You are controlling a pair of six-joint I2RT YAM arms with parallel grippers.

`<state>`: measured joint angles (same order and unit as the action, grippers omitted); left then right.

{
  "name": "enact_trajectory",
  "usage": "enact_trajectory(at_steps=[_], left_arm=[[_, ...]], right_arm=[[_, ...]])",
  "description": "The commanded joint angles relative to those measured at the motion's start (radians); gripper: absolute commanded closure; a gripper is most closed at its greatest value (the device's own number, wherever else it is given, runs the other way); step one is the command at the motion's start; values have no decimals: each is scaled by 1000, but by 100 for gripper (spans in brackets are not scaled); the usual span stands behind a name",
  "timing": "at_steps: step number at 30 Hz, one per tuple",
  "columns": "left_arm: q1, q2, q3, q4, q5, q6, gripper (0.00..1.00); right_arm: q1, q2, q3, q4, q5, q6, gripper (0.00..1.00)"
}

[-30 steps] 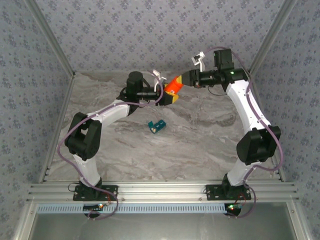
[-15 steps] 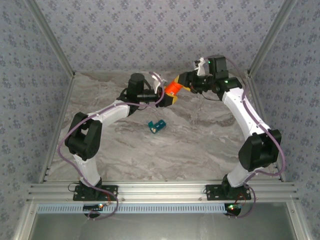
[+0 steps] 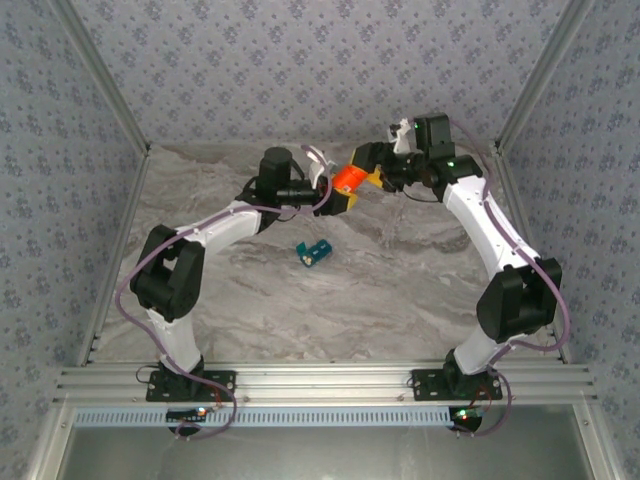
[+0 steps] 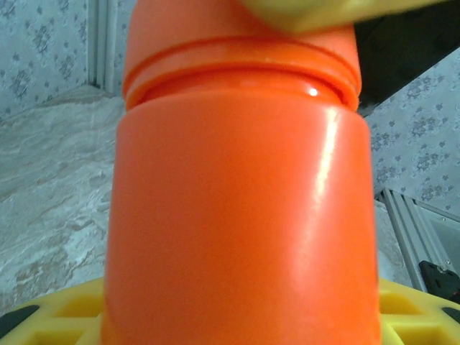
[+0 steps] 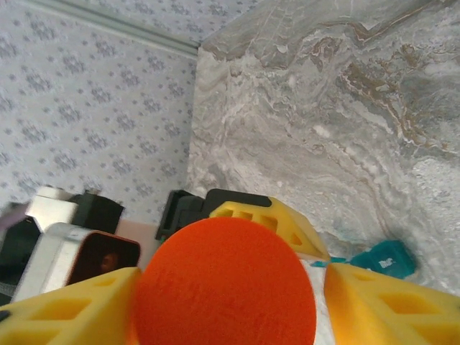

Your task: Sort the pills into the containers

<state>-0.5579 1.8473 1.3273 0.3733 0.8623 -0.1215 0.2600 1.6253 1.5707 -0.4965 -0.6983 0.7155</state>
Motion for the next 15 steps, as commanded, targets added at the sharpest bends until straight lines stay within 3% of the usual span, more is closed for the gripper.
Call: enact_trajectory(at_steps=[1,6,11,15], left_arm=[[-9,-38,33,89,37,0,100],[-1,-40,21,146,61,-45,100],[3,-41,15,205,102,-104,100],[4,-39,22,226,137,-139,100]], right_arm=[[-24,-39,54,-45,-21,-53,22],[-62,-81,75,-81,-52,-171,12],[-105,-103,52,-34,-182,-300,11],[-118,-90,88,-95,-253,-480,12]])
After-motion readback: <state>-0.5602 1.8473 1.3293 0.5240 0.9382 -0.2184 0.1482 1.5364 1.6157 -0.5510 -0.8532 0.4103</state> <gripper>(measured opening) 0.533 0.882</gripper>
